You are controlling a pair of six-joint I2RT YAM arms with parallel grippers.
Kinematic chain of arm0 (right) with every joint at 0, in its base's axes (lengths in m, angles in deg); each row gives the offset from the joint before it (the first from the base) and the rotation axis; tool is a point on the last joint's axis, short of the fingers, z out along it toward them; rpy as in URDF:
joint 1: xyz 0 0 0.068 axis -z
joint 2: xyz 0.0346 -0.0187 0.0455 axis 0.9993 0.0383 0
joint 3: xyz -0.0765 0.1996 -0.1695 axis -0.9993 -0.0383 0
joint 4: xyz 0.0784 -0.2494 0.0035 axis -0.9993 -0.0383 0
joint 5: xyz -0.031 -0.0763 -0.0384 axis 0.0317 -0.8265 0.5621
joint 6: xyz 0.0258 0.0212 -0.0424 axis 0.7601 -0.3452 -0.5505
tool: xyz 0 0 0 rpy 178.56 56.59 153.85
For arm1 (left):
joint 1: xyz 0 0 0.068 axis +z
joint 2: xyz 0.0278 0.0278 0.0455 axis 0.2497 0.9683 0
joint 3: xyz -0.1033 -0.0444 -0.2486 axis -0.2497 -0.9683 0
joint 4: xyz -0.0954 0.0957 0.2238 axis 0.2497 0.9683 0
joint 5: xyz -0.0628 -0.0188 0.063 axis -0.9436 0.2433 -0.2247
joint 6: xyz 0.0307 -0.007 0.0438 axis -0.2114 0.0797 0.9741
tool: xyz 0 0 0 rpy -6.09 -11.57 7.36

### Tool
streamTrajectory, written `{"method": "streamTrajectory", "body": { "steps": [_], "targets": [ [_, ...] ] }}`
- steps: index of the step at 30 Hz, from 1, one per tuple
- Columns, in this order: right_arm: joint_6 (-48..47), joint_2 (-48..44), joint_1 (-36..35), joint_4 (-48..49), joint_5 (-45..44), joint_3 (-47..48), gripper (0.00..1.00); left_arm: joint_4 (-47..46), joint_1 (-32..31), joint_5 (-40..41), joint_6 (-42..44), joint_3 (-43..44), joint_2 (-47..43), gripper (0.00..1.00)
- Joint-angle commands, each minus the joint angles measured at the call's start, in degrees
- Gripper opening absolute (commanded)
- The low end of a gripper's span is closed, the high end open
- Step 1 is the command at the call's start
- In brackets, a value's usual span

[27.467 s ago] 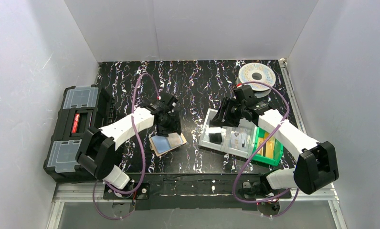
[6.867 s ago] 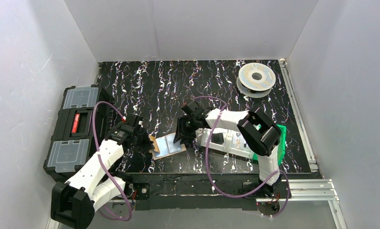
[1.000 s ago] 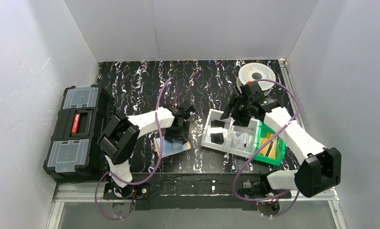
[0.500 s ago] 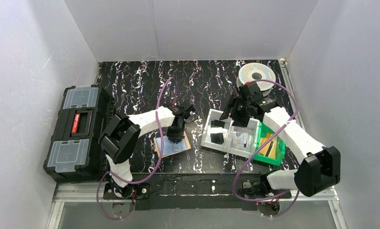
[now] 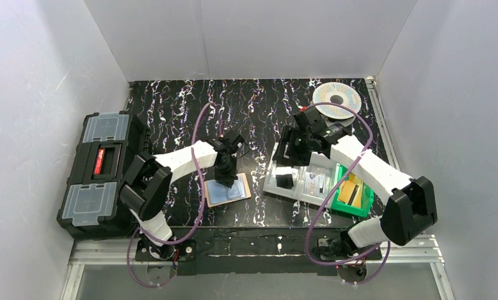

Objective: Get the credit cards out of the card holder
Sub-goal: Remove the credit card from the card holder.

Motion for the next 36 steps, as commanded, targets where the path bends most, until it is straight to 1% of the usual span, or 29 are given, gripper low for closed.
{"method": "streamTrajectory", "body": {
  "steps": [1, 6, 11, 20, 29, 34, 36],
  "targets": [
    [0.5, 2.4, -3.0, 2.5, 0.8, 4.3, 0.72, -2.4, 2.2, -7.3, 0.1, -2.1, -6.3, 0.0],
    [1.0, 5.8, -5.9, 3.6, 1.8, 6.1, 0.71, -7.2, 5.7, -14.9, -0.7, -6.2, -10.1, 0.0],
    [0.6, 9.7, -9.1, 4.2, 1.7, 8.2, 0.71, -10.0, 8.0, -18.8, -0.7, -9.4, -12.4, 0.0],
    [-0.5, 17.8, -14.1, 5.7, 3.1, 11.4, 0.71, -15.6, 10.8, -23.2, -3.5, -16.0, -13.9, 0.0],
    [-0.8, 25.0, -16.5, 7.8, 6.2, 13.5, 0.71, -19.6, 13.7, -25.3, -7.3, -21.9, -16.3, 0.0],
    [-0.5, 27.5, -17.3, 9.7, 8.7, 13.6, 0.63, -22.5, 15.1, -27.4, -9.2, -24.8, -16.2, 0.0],
    [-0.2, 28.4, -17.5, 10.7, 10.0, 13.5, 0.62, -23.3, 15.5, -28.0, -9.5, -25.3, -16.0, 0.0]
  ]
}}
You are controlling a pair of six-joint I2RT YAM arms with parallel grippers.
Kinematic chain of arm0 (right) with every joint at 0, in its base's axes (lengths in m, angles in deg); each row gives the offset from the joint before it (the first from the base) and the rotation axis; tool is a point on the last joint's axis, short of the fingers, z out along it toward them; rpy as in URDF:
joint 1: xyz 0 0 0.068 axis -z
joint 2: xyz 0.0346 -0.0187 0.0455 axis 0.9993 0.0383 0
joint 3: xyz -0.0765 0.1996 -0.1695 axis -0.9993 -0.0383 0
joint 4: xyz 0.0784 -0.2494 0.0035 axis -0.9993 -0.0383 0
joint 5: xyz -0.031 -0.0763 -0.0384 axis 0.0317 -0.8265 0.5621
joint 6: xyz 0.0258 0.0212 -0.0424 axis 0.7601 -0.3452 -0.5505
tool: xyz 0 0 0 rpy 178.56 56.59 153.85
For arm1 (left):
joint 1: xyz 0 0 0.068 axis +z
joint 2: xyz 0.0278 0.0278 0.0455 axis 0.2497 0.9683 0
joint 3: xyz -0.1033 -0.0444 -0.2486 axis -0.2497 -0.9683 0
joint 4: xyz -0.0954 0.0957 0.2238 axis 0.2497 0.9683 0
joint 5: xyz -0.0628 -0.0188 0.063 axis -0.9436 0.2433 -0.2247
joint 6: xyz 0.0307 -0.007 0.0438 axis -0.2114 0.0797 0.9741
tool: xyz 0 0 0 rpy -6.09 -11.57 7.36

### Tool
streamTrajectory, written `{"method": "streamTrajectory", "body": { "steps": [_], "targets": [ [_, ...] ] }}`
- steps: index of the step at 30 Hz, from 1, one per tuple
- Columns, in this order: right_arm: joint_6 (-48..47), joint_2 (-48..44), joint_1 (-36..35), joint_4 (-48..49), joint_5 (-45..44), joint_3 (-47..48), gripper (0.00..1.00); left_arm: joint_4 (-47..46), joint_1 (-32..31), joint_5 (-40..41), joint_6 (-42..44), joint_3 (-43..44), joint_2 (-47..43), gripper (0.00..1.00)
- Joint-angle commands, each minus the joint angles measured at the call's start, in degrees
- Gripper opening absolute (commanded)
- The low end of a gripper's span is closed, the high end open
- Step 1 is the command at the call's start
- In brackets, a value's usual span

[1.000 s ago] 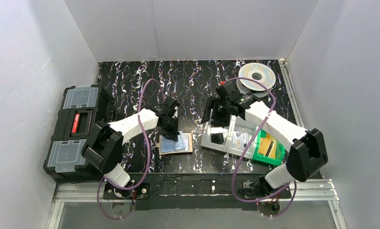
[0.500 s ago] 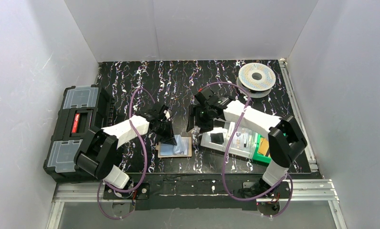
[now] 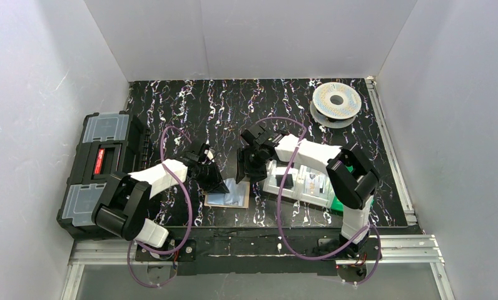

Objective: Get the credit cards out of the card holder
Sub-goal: Remove the credit card from the card holder.

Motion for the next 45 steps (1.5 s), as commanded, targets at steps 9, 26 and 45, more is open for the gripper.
{"method": "streamTrajectory", "body": {
  "steps": [9, 26, 45],
  "targets": [
    [0.7, 2.5, -0.7, 9.2, 7.8, -2.0, 0.64, -3.3, 1.9, -4.2, -1.8, -2.4, -0.6, 0.0],
    [3.1, 5.2, -0.6, 15.3, 12.6, -5.3, 0.46, -3.7, 2.6, -5.1, -1.8, -2.7, 0.3, 0.0],
    [3.8, 6.3, -0.3, 16.8, 15.1, -5.3, 0.09, -2.0, 2.7, -6.0, -0.9, -0.7, 0.2, 0.0]
  ]
}}
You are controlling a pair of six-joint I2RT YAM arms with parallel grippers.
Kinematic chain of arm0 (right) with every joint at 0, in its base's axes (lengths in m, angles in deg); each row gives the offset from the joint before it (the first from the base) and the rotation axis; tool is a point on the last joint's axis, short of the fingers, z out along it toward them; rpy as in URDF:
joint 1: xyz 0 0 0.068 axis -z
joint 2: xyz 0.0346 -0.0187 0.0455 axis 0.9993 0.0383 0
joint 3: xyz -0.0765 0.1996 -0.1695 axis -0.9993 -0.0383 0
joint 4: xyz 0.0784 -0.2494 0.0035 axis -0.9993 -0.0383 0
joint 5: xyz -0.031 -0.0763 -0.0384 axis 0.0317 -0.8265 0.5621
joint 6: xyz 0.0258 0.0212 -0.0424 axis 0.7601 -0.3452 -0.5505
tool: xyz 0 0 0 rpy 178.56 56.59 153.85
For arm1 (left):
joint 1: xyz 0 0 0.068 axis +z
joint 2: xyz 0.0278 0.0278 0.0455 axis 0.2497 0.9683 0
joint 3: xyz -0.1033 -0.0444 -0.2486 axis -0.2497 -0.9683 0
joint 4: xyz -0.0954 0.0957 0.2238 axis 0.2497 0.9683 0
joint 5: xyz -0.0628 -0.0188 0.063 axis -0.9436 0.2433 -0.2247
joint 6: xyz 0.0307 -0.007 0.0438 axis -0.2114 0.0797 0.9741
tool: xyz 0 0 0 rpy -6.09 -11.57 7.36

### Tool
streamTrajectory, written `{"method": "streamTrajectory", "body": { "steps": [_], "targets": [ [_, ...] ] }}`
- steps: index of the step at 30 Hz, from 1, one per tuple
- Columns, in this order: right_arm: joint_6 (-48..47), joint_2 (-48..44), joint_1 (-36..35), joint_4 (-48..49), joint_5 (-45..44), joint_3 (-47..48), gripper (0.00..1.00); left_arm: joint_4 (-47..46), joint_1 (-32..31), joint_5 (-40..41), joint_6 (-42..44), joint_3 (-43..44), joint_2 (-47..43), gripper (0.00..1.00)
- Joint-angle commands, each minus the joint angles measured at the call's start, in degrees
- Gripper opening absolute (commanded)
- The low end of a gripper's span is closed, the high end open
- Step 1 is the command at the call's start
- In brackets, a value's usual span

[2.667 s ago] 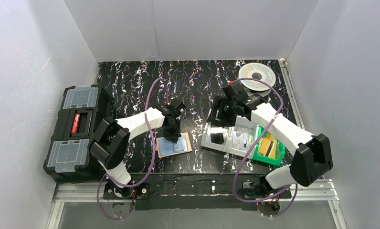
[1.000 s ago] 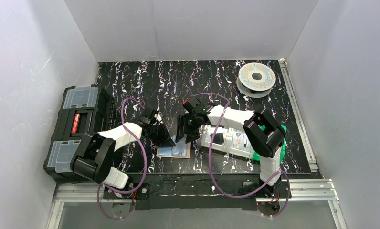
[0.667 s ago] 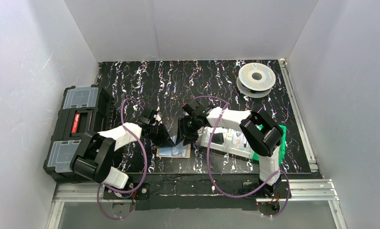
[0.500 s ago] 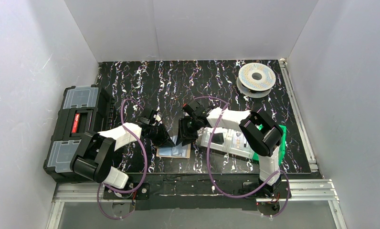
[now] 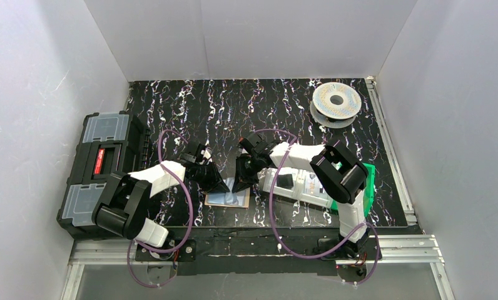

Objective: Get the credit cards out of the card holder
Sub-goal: Remove the credit card from the card holder.

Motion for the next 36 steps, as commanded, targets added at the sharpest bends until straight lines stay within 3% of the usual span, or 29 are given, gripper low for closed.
{"method": "streamTrajectory", "body": {
  "steps": [1, 4, 9, 14, 17, 22, 30, 36],
  "targets": [
    [-0.3, 0.3, 0.1, 0.3, 0.6, 0.4, 0.06, 2.8, 0.3, -1.0, 1.2, 1.9, -0.1, 0.0],
    [-0.6, -0.2, 0.2, -0.5, -0.5, 0.4, 0.01, 5.1, 0.3, 0.2, 2.1, 3.0, -0.5, 0.03],
    [-1.5, -1.7, 0.2, -1.9, -2.4, 0.3, 0.01, 11.8, 0.3, 4.8, 3.8, 6.1, -2.3, 0.33],
    [-2.7, -2.7, 0.2, -3.9, -3.8, 1.4, 0.01, 19.4, 0.3, 11.6, 5.5, 9.3, -5.9, 0.44],
    [-3.2, -3.3, 0.1, -4.8, -4.0, 2.5, 0.01, 24.6, 0.3, 18.7, 6.0, 10.5, -7.1, 0.4],
    [-3.4, -3.6, 0.1, -5.8, -3.8, 4.4, 0.01, 27.8, 0.3, 25.9, 6.1, 10.4, -4.9, 0.2],
    [-3.7, -2.1, -0.2, -6.3, -2.2, 7.1, 0.01, 22.2, 0.3, 24.6, 5.4, 7.1, 0.0, 0.0],
    [-2.9, -0.2, -0.5, -4.9, -0.4, 9.3, 0.01, 19.2, 0.3, 20.5, 3.6, 4.2, -0.5, 0.0]
  ]
}}
